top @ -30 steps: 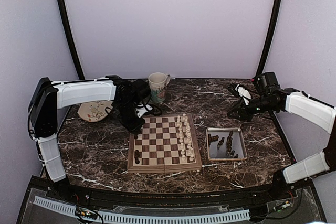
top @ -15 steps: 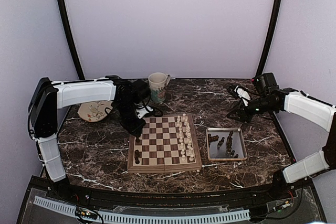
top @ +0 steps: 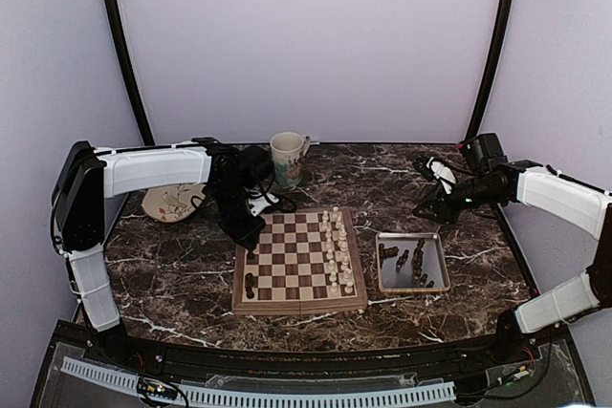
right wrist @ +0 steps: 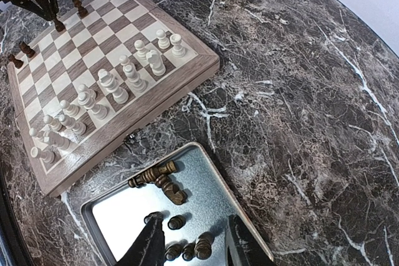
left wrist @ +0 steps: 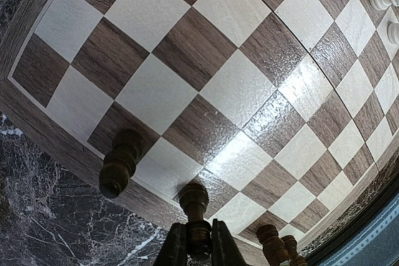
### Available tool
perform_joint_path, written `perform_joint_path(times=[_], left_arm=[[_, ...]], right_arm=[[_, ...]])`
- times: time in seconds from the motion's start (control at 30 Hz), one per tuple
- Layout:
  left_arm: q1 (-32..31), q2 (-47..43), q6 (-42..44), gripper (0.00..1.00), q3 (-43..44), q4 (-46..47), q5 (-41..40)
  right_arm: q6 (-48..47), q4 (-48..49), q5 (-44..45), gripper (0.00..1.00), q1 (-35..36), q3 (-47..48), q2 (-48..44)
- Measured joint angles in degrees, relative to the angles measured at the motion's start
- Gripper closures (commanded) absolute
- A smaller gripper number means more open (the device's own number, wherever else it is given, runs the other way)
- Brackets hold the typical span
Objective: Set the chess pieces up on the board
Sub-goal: Place the queen at d8.
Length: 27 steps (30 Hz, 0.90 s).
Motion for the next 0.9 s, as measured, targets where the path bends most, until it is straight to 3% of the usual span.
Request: perform_joint_path(times=[0.4,0.9], left_arm=[[-0.5,0.0,0.0,0.93,-0.1,-0.1,1.7],[-0.9,-0.2,-1.0,0.69,-0.4,-0.4,-0.3]], right_arm=[[-0.3,-0.2,0.0,0.67,0.0,0.0,0.2],[-0.8,-0.4,0.0,0.63,0.0,0.0,0.2]])
